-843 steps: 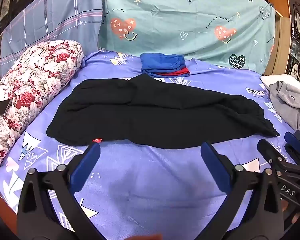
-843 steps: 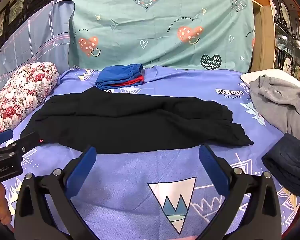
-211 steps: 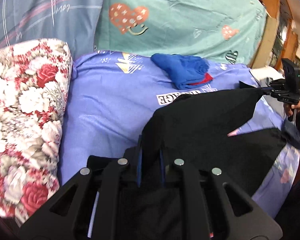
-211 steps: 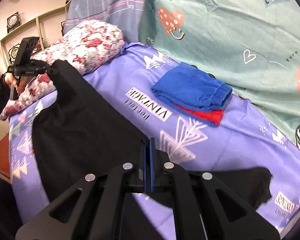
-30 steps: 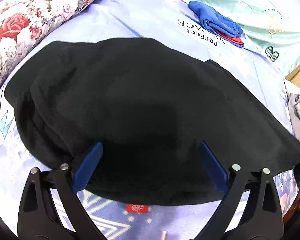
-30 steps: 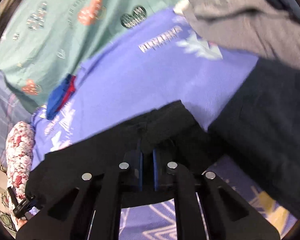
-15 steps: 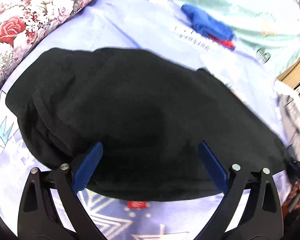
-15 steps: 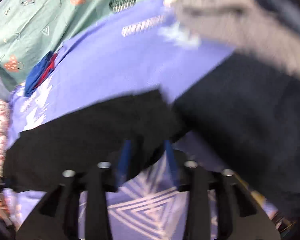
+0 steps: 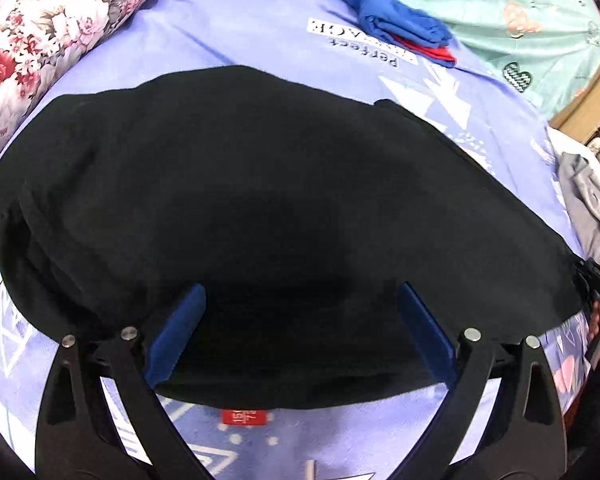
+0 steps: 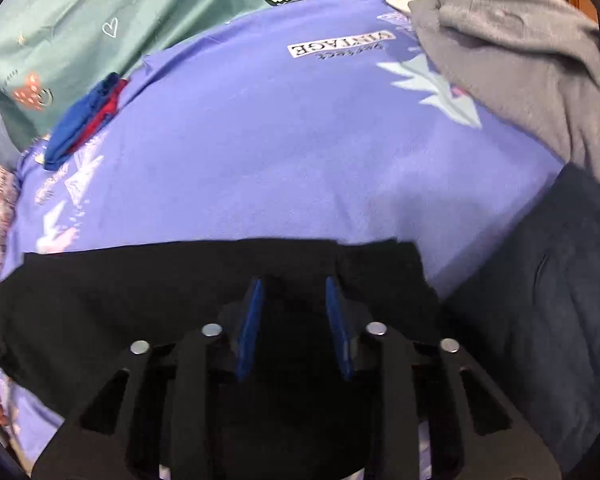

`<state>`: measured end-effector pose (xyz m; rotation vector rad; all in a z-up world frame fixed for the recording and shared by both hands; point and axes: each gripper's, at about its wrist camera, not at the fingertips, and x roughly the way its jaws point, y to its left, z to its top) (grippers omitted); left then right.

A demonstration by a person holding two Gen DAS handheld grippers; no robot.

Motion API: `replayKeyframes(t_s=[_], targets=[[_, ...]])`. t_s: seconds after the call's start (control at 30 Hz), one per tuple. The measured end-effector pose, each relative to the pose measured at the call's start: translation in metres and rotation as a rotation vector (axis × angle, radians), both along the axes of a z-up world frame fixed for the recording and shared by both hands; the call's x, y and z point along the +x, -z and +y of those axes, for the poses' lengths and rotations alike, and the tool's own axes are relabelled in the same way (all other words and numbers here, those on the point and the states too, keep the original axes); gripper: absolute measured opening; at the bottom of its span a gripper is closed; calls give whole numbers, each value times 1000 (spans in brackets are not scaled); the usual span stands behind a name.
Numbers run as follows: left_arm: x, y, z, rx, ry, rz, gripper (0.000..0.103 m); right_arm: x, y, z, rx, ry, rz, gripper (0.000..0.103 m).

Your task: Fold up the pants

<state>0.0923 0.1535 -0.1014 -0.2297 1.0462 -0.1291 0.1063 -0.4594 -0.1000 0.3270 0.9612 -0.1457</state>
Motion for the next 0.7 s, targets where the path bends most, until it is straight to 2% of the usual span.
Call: replayKeyframes(t_s=[0.1,0.17,0.2,0.27,0.33,0.43,0.5,0.6,0.7], targets=[[-2,-4,5,30,-28,22,98,5,-9,10,-60,35,25,29],[-4,-11,11,-28,-44,15,98,4,-24,26,-106,2,-18,30],[-6,-15,13,-86,-38,2,98,3,-31,38,-100,-38,-48,31],[-6,-22,11,-130,-24,-18,98,13,-47,64,-56,-128,-98,37],[-4,-27,4,-116,-6,-49,98,27,-57,93,-43,-220,-125,42],[2,-33,-5,-26,-6,-76,98,59,-68,154,-61,-363,-140,42],[3,-44,-2,16,-30,-136,98,83,-69,206,-56,-484,-155,42],[1,-55,12,-7,-71,-201,101,108,-64,260,-34,-583,-134,42],[7,-49,17,-32,-74,-163,101,133,-55,309,10,-681,-102,42]])
